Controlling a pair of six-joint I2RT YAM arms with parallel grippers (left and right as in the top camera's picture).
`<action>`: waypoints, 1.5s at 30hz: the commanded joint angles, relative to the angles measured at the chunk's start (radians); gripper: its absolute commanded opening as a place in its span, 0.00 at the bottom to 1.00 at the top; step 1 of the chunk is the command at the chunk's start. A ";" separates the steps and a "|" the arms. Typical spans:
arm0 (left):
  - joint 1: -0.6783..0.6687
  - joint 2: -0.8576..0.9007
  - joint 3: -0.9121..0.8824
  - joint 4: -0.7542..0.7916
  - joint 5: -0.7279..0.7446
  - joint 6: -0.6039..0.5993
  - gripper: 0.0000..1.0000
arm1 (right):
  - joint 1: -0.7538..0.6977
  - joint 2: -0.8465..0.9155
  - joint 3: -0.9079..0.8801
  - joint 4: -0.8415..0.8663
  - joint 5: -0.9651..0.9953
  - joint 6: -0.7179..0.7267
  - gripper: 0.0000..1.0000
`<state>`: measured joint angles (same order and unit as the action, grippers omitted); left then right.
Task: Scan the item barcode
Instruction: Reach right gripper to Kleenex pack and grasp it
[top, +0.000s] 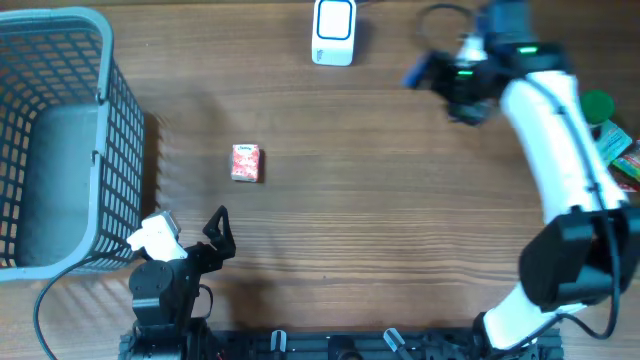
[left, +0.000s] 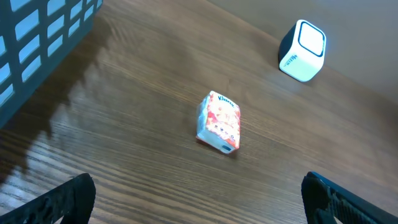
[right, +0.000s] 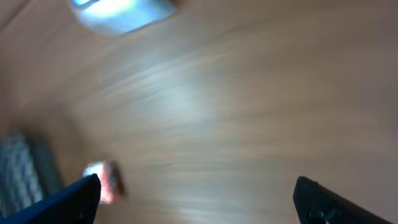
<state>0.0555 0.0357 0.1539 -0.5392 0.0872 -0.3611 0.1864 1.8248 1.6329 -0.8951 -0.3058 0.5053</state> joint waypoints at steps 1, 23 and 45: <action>0.008 -0.002 -0.006 0.002 -0.009 0.010 1.00 | 0.219 0.037 -0.006 0.117 0.026 -0.311 1.00; 0.008 -0.002 -0.006 0.002 -0.009 0.010 1.00 | 0.447 0.432 0.004 0.715 -0.391 -0.585 0.99; 0.008 -0.002 -0.006 0.002 -0.009 0.010 1.00 | 0.460 0.559 0.004 0.751 -0.405 -0.634 0.58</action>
<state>0.0555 0.0357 0.1539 -0.5392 0.0872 -0.3611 0.6392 2.3676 1.6302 -0.1413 -0.7059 -0.1127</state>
